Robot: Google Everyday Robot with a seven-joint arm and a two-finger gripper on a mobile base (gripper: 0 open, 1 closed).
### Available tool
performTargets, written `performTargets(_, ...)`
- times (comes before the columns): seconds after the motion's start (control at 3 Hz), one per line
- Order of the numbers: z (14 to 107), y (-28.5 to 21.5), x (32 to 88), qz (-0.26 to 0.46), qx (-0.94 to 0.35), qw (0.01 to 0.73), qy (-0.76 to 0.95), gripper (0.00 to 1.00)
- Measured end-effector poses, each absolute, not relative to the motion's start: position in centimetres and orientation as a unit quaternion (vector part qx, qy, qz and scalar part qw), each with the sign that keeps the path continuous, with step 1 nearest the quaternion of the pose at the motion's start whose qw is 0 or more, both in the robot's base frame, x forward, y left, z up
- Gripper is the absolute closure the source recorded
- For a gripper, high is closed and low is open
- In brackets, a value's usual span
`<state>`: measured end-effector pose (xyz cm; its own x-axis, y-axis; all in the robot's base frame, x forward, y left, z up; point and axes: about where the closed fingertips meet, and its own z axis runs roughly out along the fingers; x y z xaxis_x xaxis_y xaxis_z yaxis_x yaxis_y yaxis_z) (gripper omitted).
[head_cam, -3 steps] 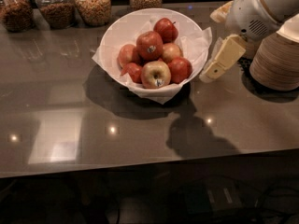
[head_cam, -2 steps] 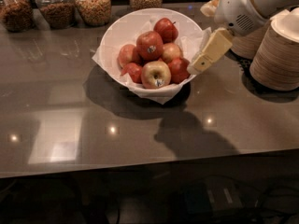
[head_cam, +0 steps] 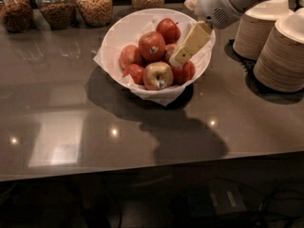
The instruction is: Pick apple from white bowl
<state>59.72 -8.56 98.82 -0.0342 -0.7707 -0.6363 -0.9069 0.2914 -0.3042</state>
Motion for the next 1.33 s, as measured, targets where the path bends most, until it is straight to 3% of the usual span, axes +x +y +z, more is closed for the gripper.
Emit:
performTargets(1.0, 96.0, -5.2, 65.2, 0.108, -0.591, 0.349, 0.719, 0.00)
performTargets(1.33, 95.7, -4.1, 66.0, 0.115, -0.595, 0.345, 0.717, 0.19)
